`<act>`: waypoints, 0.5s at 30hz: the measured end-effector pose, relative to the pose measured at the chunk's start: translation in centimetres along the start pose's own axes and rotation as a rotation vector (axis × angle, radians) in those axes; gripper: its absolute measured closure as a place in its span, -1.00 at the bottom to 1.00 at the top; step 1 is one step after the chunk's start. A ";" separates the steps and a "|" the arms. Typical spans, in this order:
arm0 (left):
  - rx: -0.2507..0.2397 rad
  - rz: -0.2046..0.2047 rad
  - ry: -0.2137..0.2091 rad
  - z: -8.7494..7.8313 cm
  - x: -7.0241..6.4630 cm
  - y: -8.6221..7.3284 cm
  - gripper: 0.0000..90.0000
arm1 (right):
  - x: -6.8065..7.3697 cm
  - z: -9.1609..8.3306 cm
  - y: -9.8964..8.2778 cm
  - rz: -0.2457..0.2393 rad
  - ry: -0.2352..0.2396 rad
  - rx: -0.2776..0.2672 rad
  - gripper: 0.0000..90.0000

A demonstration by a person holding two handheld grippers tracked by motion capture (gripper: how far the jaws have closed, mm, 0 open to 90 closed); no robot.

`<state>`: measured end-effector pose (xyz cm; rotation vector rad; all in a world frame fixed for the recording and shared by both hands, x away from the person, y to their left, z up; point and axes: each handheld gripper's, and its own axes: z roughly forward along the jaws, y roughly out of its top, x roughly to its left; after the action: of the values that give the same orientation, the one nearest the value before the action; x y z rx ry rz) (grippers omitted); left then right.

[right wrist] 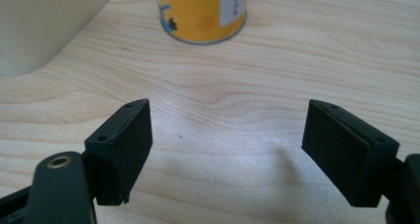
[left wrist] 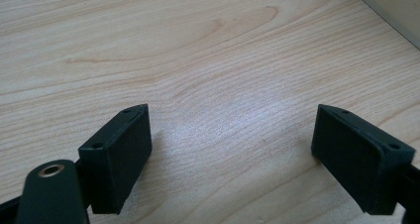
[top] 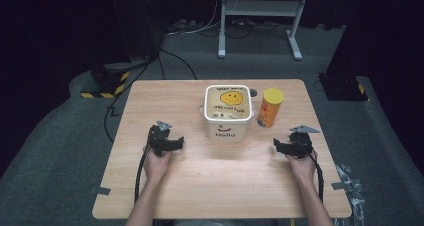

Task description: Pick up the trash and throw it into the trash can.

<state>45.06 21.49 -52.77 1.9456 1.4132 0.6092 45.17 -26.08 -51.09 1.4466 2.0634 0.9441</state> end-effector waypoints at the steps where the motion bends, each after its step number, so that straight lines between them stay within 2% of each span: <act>1: 0.000 0.000 0.000 0.0 0.0 0.0 -0.64 | 0.1 -0.1 0.1 0.006 0.012 0.001 -0.57; 3: 0.000 0.000 0.000 0.0 0.0 0.0 -0.64 | 0.2 -0.1 0.3 0.001 0.020 -0.016 -0.57; 13: 0.000 0.000 0.002 0.0 0.0 0.0 -0.64 | 0.9 -0.2 1.6 -0.002 0.064 -0.026 -0.61; 15: 0.000 0.000 0.002 0.0 0.0 0.0 -0.64 | 1.0 -0.3 1.8 0.000 0.070 -0.047 -0.60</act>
<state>45.05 21.50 -52.76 1.9450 1.4143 0.6111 45.78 -24.86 -49.55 1.4086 2.0762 1.0502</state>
